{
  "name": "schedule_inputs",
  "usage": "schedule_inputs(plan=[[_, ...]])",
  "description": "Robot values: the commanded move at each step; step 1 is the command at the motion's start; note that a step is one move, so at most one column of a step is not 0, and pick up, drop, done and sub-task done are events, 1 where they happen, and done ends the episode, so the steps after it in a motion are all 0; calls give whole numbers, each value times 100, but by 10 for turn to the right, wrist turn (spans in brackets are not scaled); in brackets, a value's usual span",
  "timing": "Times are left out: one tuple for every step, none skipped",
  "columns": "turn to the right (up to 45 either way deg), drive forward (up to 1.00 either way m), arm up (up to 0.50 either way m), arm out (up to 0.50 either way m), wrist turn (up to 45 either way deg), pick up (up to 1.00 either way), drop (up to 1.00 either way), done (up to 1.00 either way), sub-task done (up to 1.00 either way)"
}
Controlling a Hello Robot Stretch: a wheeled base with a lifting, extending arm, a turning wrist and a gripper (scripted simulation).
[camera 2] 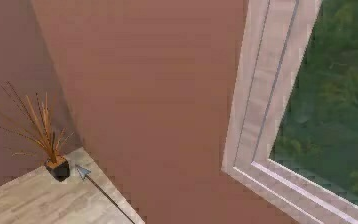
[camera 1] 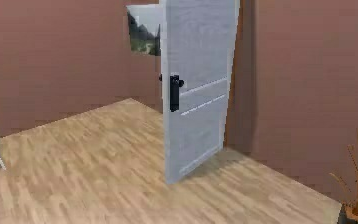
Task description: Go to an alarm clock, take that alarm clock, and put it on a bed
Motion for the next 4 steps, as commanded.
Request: schedule_inputs(plan=[[-420, 0, 0, 0, 0, 0, 0, 0, 0], [0, 20, 0, 0, 0, 0, 0, 0, 0], [-450, 0, 0, 0, 0, 0, 0, 0, 0], [-450, 0, 0, 0, 0, 0, 0, 0, 0]])
